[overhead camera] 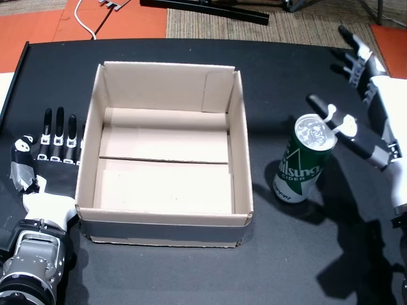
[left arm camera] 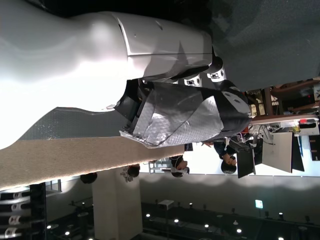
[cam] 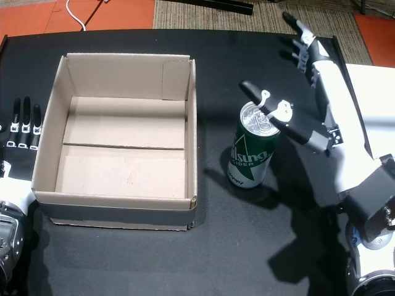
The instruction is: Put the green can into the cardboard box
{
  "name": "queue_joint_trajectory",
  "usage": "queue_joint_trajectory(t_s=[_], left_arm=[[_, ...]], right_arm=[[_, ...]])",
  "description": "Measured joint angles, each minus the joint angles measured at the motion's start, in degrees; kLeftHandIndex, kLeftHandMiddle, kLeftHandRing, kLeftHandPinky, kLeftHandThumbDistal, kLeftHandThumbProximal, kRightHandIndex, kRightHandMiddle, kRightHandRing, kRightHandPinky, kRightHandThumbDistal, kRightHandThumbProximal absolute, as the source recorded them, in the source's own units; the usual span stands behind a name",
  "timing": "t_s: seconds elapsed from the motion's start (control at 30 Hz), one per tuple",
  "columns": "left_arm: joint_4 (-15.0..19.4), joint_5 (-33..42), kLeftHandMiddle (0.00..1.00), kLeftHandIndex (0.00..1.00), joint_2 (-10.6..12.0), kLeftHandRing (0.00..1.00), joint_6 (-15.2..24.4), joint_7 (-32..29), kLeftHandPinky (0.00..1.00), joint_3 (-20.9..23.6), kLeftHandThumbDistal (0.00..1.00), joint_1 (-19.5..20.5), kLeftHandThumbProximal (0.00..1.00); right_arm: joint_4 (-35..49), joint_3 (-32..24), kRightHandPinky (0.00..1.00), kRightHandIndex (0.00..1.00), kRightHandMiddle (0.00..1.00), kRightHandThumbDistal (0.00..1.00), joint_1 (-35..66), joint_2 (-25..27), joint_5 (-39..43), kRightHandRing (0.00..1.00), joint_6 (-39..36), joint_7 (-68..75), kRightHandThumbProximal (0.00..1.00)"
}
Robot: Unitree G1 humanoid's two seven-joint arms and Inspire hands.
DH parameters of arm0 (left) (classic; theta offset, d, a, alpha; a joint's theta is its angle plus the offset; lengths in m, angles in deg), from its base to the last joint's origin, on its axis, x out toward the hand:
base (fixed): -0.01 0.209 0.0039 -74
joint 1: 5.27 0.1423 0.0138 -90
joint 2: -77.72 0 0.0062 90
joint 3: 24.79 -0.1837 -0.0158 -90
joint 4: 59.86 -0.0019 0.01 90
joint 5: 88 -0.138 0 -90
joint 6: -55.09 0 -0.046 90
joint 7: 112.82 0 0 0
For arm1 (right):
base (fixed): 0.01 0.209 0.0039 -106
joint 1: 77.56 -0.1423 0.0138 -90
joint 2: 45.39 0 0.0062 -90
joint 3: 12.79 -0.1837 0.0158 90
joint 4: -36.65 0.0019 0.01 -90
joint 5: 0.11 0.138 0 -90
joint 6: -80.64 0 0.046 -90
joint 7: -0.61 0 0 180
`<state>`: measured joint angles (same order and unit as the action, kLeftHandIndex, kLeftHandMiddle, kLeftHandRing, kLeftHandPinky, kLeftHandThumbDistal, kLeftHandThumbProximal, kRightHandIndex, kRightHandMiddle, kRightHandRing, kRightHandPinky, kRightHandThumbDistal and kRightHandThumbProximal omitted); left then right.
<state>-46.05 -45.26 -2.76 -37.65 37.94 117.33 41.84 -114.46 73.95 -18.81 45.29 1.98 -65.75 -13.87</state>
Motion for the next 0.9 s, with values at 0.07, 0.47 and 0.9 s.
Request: queue_joint_trajectory(t_s=[0.07, 0.47, 0.9], left_arm=[[0.00, 0.00, 0.44, 0.44, 0.00, 0.56, 0.04, 0.13, 0.72, -0.02, 0.00, -0.05, 0.77], [0.00, -0.01, 0.46, 0.46, -0.02, 0.58, 0.11, 0.24, 0.71, -0.01, 0.00, -0.14, 0.76], [0.00, 0.07, 0.47, 0.47, -0.03, 0.58, 0.10, 0.23, 0.75, 0.26, 0.00, -0.14, 0.78]], right_arm=[[-0.73, -0.45, 1.00, 0.94, 0.98, 1.00, 0.01, -0.69, 1.10, 1.00, 1.16, -2.49, 0.58], [-6.26, -4.87, 1.00, 0.98, 0.99, 1.00, -0.16, -2.08, 4.48, 1.00, 4.96, -9.14, 0.54], [-10.61, -4.98, 1.00, 0.95, 0.98, 1.00, -0.41, -2.12, 1.04, 0.99, 8.41, -4.54, 0.58]])
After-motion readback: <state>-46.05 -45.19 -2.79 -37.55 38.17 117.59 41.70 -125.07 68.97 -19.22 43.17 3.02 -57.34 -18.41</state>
